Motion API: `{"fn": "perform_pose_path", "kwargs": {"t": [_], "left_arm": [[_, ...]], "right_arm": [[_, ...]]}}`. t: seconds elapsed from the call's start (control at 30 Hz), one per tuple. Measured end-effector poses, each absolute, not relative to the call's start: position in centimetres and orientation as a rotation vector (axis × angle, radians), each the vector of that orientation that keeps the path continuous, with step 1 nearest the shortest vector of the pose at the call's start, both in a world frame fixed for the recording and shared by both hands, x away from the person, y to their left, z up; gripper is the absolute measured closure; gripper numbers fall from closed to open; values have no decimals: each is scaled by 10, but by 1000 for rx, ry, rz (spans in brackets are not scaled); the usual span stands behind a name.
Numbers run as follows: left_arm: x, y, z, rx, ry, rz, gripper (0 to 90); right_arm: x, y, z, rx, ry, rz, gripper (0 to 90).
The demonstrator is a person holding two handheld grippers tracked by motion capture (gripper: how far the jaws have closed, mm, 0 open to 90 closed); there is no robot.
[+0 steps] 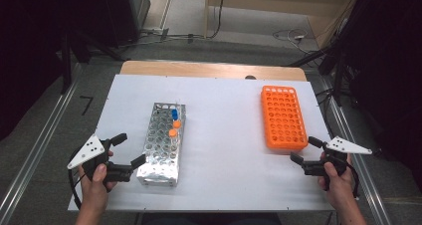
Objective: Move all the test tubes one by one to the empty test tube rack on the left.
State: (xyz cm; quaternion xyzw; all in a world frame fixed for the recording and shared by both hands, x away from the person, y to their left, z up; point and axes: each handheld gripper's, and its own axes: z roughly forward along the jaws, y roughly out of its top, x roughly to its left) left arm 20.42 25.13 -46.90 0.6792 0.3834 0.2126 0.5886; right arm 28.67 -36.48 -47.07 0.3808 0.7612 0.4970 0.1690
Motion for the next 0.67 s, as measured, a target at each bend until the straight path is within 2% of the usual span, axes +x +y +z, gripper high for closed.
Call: {"fn": "perform_pose_path", "kwargs": {"t": [0.67], "left_arm": [[211, 248, -471, 1587, 882, 470, 0]], "right_arm": [[285, -366, -472, 1086, 2161, 1388, 0]]}}
